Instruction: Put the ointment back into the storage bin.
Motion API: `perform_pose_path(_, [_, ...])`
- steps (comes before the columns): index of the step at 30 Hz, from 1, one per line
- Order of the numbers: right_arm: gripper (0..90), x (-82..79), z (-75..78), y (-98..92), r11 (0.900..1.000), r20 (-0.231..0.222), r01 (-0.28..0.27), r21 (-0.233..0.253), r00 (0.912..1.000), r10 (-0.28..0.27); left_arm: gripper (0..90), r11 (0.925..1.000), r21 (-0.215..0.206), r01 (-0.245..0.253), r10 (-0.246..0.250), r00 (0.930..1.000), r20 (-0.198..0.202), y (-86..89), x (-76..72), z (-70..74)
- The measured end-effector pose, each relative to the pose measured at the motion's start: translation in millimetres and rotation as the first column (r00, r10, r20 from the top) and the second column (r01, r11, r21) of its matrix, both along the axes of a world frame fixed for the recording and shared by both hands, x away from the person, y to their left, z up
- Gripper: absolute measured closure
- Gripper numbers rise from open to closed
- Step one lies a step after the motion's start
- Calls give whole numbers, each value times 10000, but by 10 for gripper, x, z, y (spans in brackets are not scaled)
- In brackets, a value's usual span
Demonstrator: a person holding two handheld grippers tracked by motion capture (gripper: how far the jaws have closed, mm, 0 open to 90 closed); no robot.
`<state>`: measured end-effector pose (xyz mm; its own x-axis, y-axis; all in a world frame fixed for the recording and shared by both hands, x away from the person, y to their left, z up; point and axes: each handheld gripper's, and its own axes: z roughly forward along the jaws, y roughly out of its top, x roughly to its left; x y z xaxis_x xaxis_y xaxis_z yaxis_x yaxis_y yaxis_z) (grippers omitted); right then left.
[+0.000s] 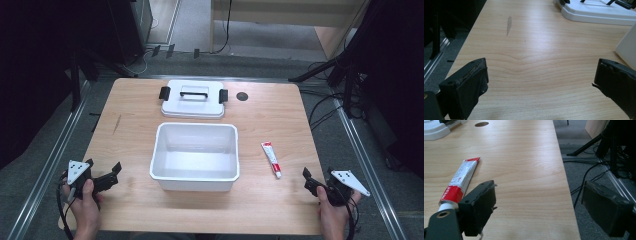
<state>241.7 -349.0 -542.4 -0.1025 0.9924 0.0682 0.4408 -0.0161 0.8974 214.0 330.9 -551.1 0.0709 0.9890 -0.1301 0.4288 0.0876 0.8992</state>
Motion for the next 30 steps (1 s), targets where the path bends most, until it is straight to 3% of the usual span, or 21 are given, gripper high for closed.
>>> perform_pose_path(6, [130,12,-8,8,9999,-37,135,-53,9999,-135,0,10000,-46,-70,70,10000,-35,2,5,0])
perform_pose_path(16, [143,-6,20,-3,9999,-149,-168,5,9997,168,0,10000,-22,-87,87,10000,31,0,-1,1])
perform_pose_path(26, [143,11,72,104,9970,-371,-383,-680,9987,359,0,9999,-130,-22,21,9999,-100,15,13,-1])
perform_pose_path(30, [140,32,111,140,9963,-365,-628,-581,9975,608,0,9999,-109,-67,67,10000,-49,11,9,-1])
